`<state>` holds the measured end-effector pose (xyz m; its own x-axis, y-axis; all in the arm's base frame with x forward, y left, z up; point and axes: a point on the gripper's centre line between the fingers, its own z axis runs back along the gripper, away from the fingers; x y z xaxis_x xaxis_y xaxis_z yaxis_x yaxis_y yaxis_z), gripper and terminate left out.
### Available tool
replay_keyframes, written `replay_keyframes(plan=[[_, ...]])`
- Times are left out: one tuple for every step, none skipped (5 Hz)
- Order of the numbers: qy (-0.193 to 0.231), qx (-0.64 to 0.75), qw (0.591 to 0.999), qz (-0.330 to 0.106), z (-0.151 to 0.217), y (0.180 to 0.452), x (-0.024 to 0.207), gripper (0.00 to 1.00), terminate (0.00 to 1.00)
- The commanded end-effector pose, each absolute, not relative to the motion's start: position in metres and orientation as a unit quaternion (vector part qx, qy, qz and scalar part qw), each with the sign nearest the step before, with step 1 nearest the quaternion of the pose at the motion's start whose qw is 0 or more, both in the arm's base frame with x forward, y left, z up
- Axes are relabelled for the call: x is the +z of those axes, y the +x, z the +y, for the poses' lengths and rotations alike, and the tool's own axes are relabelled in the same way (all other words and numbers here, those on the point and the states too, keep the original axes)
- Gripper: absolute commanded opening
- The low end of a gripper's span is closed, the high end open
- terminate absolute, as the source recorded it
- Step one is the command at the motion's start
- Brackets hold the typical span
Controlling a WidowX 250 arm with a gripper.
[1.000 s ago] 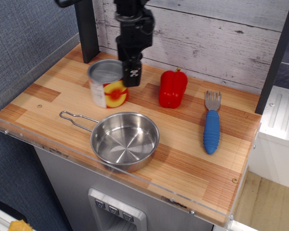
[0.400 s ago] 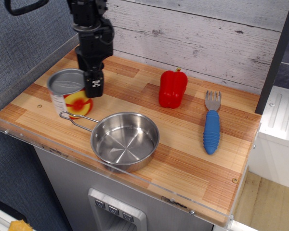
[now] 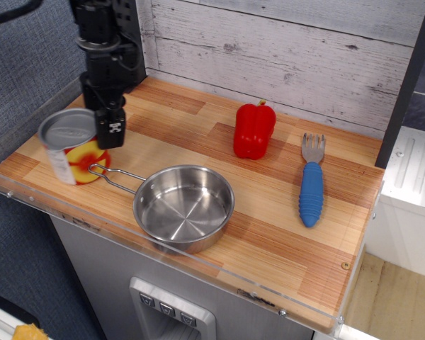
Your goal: Move the can to the left of the bowl.
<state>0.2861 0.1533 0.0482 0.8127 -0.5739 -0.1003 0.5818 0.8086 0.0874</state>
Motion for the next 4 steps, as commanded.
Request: replay_keyframes(plan=[[0.091,-0.292,0.952,0.017,0.159,0.277,0.064,1.00,0.00],[0.094,-0.283,0.954,0.017,0.161,0.275,0.065,1.00,0.00],[0.095,-0.291,0.952,0.008,0.157,0.283,0.069,1.00,0.00],[0.096,-0.298,0.950,-0.009,0.150,0.300,0.078,1.00,0.00]])
